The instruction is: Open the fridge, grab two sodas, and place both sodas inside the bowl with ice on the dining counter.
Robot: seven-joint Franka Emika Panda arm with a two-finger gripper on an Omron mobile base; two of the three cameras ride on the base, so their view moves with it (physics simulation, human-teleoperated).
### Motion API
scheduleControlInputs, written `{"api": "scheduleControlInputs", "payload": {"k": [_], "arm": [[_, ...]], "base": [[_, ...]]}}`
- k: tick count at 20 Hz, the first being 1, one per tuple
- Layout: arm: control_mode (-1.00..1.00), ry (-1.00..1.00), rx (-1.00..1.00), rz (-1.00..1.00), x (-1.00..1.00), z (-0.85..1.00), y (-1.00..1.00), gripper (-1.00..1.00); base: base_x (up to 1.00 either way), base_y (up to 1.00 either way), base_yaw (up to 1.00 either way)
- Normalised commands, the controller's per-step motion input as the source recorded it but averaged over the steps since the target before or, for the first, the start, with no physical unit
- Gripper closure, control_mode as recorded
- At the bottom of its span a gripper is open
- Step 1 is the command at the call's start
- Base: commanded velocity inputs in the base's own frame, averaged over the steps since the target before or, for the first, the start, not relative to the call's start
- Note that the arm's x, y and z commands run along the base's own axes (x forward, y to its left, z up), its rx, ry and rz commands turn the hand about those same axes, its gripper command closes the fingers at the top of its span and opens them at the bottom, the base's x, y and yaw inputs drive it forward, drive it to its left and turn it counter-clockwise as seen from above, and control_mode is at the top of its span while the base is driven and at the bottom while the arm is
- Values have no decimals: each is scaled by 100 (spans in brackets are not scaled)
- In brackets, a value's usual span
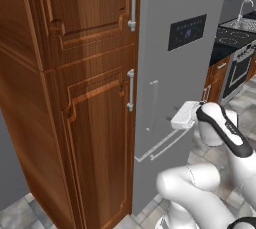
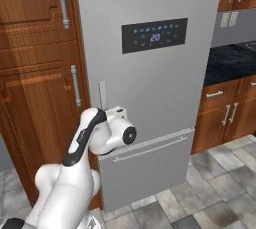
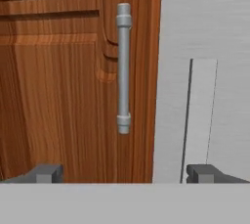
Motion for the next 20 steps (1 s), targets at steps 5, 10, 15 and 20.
{"api": "scheduleControlInputs", "payload": {"k": [5,10,15,20], "arm": [[-100,-8,5,6,33,0,2,-100],[-100,-1,4,0,23,0,0,-100],[-100,0,0,0,25,0,6,-100],[-100,0,0,0,21,0,4,-100]], "base": [[0,0,0],[0,0,0],[0,0,0],[0,0,0]]}}
